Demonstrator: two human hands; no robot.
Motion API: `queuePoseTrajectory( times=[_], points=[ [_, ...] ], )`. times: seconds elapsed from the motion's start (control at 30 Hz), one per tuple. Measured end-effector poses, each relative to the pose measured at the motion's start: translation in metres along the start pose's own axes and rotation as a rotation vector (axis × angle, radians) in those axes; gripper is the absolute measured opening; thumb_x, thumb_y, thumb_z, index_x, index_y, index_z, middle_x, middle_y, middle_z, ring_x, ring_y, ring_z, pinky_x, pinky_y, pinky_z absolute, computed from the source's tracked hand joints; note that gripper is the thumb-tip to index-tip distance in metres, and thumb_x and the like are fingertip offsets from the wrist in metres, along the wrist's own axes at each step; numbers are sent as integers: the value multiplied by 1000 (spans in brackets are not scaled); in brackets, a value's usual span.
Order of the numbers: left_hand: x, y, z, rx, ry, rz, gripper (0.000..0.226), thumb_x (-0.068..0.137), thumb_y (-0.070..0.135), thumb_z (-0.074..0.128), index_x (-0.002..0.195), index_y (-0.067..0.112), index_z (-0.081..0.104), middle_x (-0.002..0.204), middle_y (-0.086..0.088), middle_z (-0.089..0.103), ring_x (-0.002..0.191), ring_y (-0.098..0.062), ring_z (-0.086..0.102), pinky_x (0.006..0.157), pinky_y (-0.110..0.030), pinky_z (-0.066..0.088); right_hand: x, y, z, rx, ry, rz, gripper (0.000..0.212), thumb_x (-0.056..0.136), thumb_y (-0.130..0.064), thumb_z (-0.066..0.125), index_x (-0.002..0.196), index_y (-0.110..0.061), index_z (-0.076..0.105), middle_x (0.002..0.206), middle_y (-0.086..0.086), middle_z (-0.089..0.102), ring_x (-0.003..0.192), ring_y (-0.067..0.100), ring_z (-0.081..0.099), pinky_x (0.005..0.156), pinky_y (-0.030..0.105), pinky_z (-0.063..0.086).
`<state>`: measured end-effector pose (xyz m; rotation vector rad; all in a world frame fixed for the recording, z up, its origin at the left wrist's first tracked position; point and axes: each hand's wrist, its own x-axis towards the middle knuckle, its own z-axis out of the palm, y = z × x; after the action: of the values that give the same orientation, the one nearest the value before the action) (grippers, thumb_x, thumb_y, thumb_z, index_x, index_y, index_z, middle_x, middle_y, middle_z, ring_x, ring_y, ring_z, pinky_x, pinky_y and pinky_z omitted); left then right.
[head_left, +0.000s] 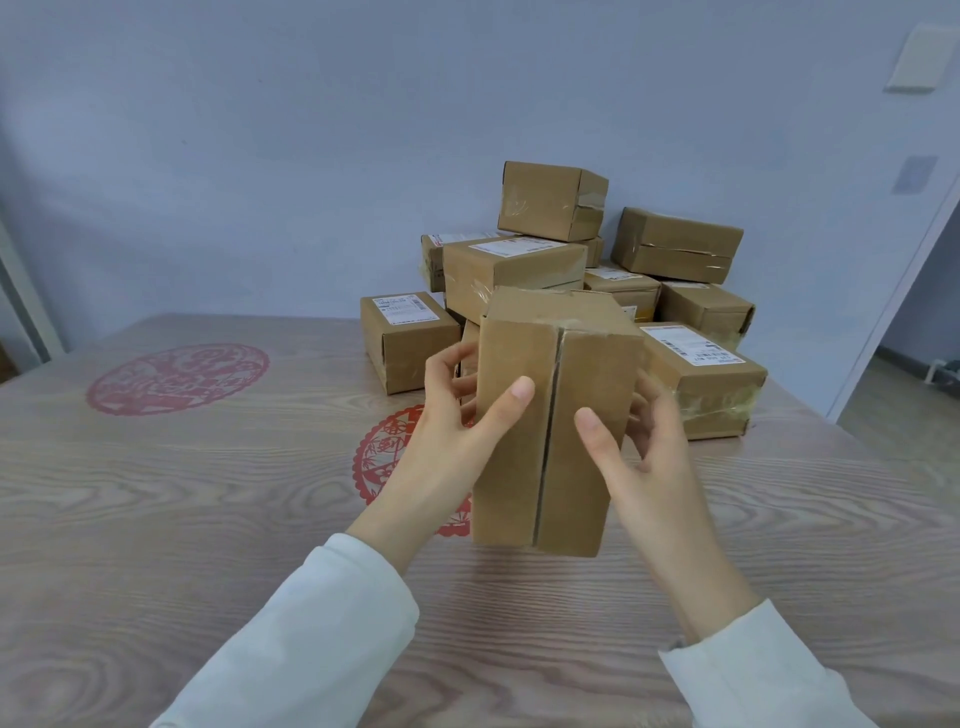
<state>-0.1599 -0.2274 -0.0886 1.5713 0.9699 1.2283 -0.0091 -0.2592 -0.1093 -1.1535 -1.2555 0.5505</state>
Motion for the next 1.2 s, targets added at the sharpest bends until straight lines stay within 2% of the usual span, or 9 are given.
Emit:
queuePoseTrajectory(
  times=[0.07, 0.17, 0.27, 0.4, 0.6, 0.77, 0.93, 1.1, 1.2],
  points=[
    [1, 1, 0, -8, 0, 29, 76, 65, 60, 56, 133, 38, 31, 117, 22, 53, 94, 17, 56, 72, -6, 47, -1, -2, 0, -37, -47, -40, 86, 72, -49, 58, 148, -32, 22, 127, -26, 44, 117, -7, 46, 83, 2, 41],
    [3, -2, 0, -32, -15, 28, 73, 68, 55, 58, 134, 30, 39, 119, 13, 59, 102, 5, 60, 82, -16, 49, -1, -2, 0, -66, -79, -62, 85, 72, -49, 57, 148, -34, 22, 137, -12, 44, 122, 1, 45, 84, -1, 39],
    [0, -8, 0, -39, -29, 8, 70, 68, 52, 60, 131, 28, 41, 120, 12, 60, 102, 4, 60, 84, -17, 51, 0, -4, -1, 0, -68, -42, 82, 68, -48, 60, 143, -29, 32, 133, -6, 51, 120, 3, 49, 81, 2, 43],
    [-3, -9, 2, -68, -32, -6, 64, 66, 52, 62, 123, 29, 43, 116, 16, 60, 101, 3, 61, 84, -18, 53, 2, -4, -2, 38, -33, -34, 72, 69, -48, 60, 132, -21, 39, 127, -4, 56, 118, 8, 54, 98, 25, 48],
    [-1, -6, 3, -38, -39, 18, 56, 69, 52, 59, 117, 30, 42, 113, 21, 58, 99, 13, 58, 80, -12, 52, 3, -4, -5, 110, -71, -39, 61, 71, -42, 61, 125, -22, 40, 126, -2, 57, 116, 5, 56, 95, 19, 48],
    [0, -5, 2, 10, -20, 85, 75, 67, 54, 61, 129, 20, 39, 123, 10, 59, 112, -2, 57, 92, -21, 50, 1, -9, -4, 143, -35, -32, 40, 69, -49, 58, 102, -34, 42, 117, -4, 61, 101, -2, 62, 85, 25, 53],
    [6, 2, -2, 121, -38, 110, 74, 65, 59, 58, 129, 27, 40, 124, 15, 55, 115, 1, 53, 90, -11, 46, -1, -10, -3, 94, -35, 3, 56, 65, -64, 54, 115, -47, 36, 128, -10, 51, 103, -1, 61, 89, 46, 54],
    [12, 8, -11, 242, -62, 141, 61, 66, 63, 53, 122, 40, 41, 114, 30, 52, 105, 17, 49, 76, 4, 38, -1, -14, -10, 74, -151, 66, 56, 70, -56, 55, 122, -59, 34, 128, -18, 41, 93, -8, 62, 65, 33, 59],
    [15, 8, -14, 292, -96, 155, 57, 65, 66, 49, 118, 45, 40, 110, 33, 51, 97, 22, 48, 74, 5, 36, 4, -13, -15, -7, -201, 52, 55, 65, -61, 60, 115, -56, 39, 128, -16, 44, 97, 7, 64, 67, 37, 60]
  ],
)
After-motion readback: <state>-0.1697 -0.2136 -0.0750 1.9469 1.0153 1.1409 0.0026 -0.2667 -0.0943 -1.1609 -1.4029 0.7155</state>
